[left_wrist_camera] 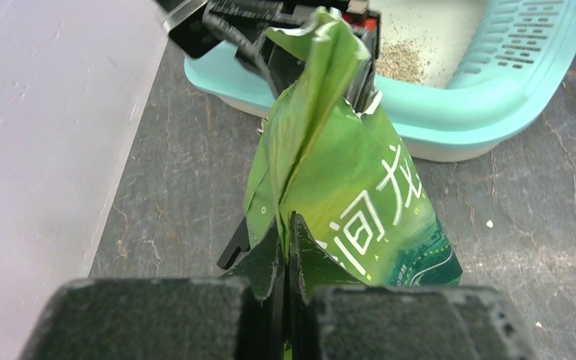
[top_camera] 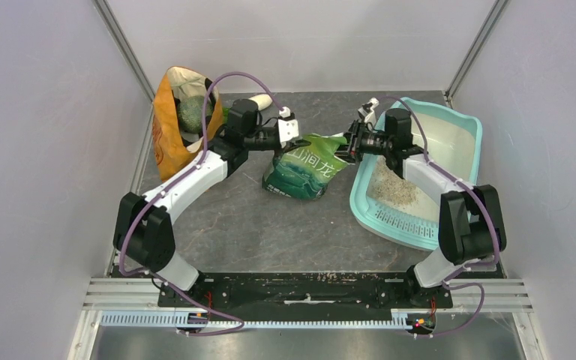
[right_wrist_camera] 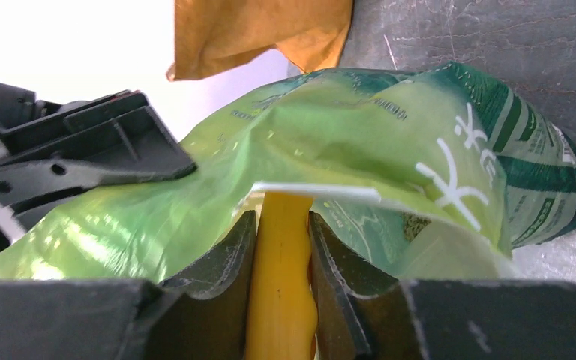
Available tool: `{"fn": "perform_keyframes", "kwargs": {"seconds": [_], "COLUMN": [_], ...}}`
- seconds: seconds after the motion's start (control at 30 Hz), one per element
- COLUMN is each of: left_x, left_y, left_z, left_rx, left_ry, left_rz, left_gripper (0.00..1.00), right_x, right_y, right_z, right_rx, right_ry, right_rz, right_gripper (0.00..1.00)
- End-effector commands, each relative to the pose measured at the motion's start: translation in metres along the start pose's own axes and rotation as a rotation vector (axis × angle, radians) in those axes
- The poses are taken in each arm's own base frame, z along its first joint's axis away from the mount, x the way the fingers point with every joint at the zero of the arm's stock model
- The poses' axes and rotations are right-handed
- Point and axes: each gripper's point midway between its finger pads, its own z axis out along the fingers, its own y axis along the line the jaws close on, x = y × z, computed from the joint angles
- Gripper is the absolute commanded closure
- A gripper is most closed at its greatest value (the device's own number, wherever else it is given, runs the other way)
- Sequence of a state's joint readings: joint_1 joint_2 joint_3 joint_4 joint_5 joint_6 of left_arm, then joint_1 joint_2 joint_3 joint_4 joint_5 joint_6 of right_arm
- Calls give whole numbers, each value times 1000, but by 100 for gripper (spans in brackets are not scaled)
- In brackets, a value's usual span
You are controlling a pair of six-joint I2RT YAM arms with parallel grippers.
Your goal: Fill the litter box with clean litter
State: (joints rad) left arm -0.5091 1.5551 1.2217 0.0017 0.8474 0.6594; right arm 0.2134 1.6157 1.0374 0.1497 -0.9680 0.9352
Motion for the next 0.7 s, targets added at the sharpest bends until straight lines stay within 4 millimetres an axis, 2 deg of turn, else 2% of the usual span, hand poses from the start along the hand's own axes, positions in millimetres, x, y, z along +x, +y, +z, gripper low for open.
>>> {"fn": "perform_keyframes", "kwargs": {"seconds": [0.0, 0.17, 0.23, 0.27, 0.47, 0.67], "left_x": [-25, -40, -44, -45, -58, -61], "left_y": [11, 26, 32, 33, 39, 48], "left_z": [15, 27, 31, 34, 46, 57], "left_rx": [25, 21, 20, 26, 48, 46], "left_ry": [-77, -125, -138, -145, -180, -199], "left_rz": [-38, -76, -80, -79, -77, -110], "left_gripper": [98, 98, 98, 98, 98, 98], "right_x": [-11, -20, -16, -22, -20, -14], "right_y": [71, 65, 61, 55, 29, 15], "right_z": [-44, -80, -89, -100, -138, -174], "right_rx": [-186, -161, -141, -123, -54, -7], "right_ry": [-58, -136, -143, -175, -241, -307], "right_rz": [-99, -67, -65, -65, -33, -1], "right_gripper": [100, 100, 100, 100, 100, 100]}}
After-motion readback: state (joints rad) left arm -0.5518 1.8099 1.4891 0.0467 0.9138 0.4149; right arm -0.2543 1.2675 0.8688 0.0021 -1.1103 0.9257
